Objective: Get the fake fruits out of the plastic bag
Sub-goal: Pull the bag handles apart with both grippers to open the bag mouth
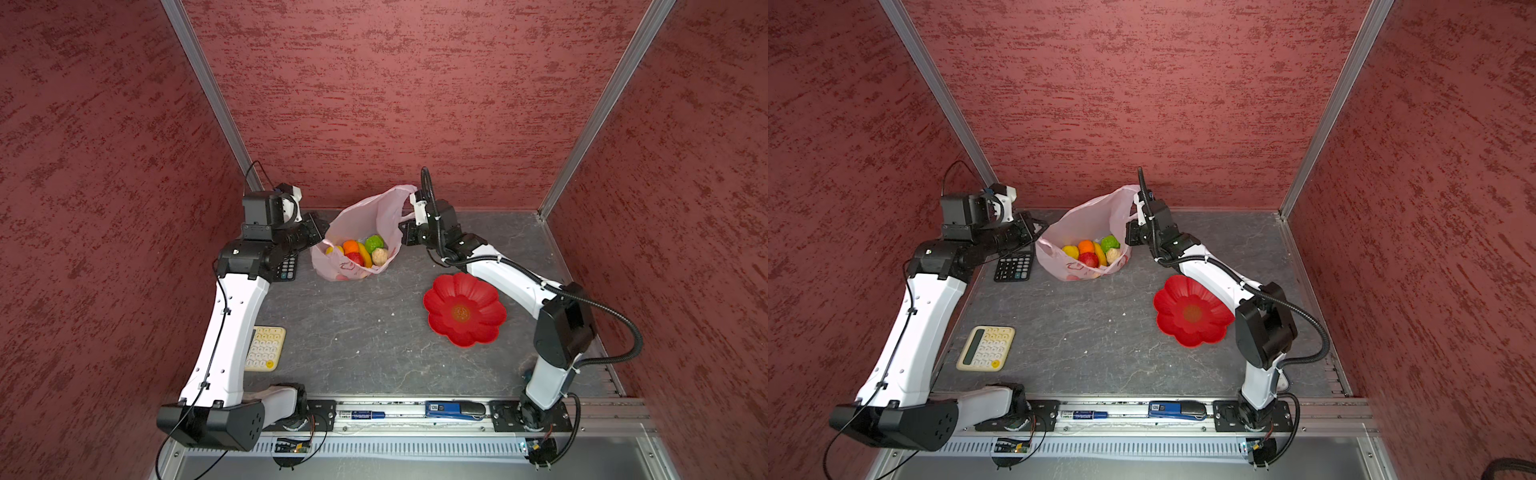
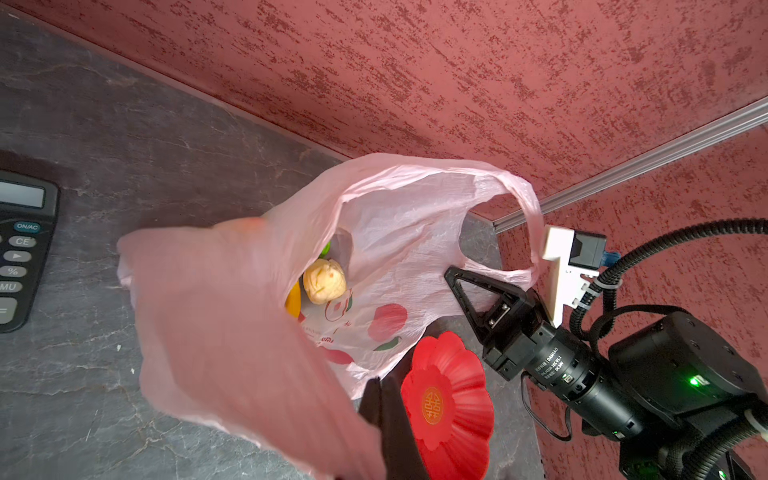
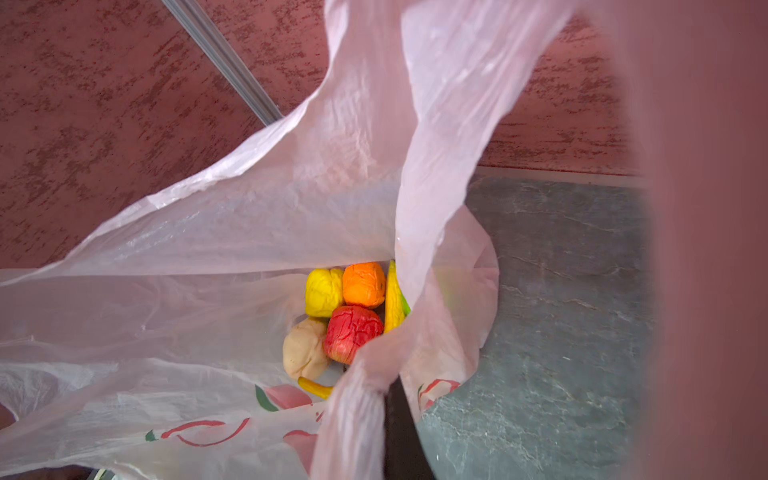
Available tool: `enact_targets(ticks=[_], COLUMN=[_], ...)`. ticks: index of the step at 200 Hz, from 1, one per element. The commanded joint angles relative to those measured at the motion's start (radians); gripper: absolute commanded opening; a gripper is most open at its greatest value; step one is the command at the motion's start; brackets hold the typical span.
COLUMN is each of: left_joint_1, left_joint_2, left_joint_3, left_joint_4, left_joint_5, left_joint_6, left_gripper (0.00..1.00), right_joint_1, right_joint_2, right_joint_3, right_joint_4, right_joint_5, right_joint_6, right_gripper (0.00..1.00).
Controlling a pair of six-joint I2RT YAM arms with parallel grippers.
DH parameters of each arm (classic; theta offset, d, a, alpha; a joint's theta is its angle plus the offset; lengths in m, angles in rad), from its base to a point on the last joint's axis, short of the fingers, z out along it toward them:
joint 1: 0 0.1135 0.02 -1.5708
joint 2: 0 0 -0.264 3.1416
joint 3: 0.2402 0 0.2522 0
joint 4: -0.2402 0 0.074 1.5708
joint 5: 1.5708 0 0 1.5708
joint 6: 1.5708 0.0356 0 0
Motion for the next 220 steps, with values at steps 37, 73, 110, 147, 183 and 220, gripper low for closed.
enact_targets(ticks=[37,73,110,147,183,220], left_joint_1=[0.009,0.009,0.019,0.067,0.123,0.132], left_joint_2=[-0.086,-0.144,-0.157,-0.135,-0.083,-0.044], left_joint_3=[0.022,0.021,0.029,0.059,0.128,0.209], left_joint_4=[-0.267,-0.326,-0.37,-0.375,-0.38,-0.402], left_joint_5=[0.026,0.036,0.007,0.024,0.089,0.104], left_joint_6=[0.033,0.033,0.051,0.065,0.074,0.082], left_gripper=[0.0,0.0,0.03,0.03,0.03,0.03], right_joint_1=[0.071,0.084,0.097,0.108,0.112,0.112], right_joint_2=[-0.212,-0.325,-0.406,-0.438,-0.483,-0.512], right_joint_3=[-0.072,-0.169,-0.262,-0.338,-0.328,-0.301], right_joint_4=[-0.108,-0.11,-0.116,-0.131,-0.16,-0.19], right_joint_5=[-0.036,-0.018,-0.025,-0.019,-0.002,-0.006], right_joint_6=[-0.065,-0.048,-0.024,-0.004,-0.006,-0.009], right_gripper=[0.0,0.0,0.0,0.0,0.0,0.0])
